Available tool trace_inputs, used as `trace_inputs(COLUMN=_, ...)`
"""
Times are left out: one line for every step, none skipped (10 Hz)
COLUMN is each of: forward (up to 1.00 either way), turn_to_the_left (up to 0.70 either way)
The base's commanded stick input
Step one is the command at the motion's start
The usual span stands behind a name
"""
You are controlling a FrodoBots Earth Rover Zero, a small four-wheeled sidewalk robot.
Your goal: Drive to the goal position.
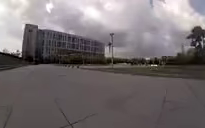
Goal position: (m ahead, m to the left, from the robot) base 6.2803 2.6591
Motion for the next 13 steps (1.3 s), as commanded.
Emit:
trace_inputs(forward=0.00, turn_to_the_left=0.00)
trace_inputs(forward=0.00, turn_to_the_left=0.00)
trace_inputs(forward=0.00, turn_to_the_left=0.00)
trace_inputs(forward=0.00, turn_to_the_left=0.00)
trace_inputs(forward=0.00, turn_to_the_left=0.00)
trace_inputs(forward=0.00, turn_to_the_left=0.00)
trace_inputs(forward=0.00, turn_to_the_left=0.00)
trace_inputs(forward=0.00, turn_to_the_left=0.00)
trace_inputs(forward=0.00, turn_to_the_left=0.00)
trace_inputs(forward=0.32, turn_to_the_left=0.00)
trace_inputs(forward=0.45, turn_to_the_left=0.00)
trace_inputs(forward=0.45, turn_to_the_left=0.00)
trace_inputs(forward=0.45, turn_to_the_left=0.00)
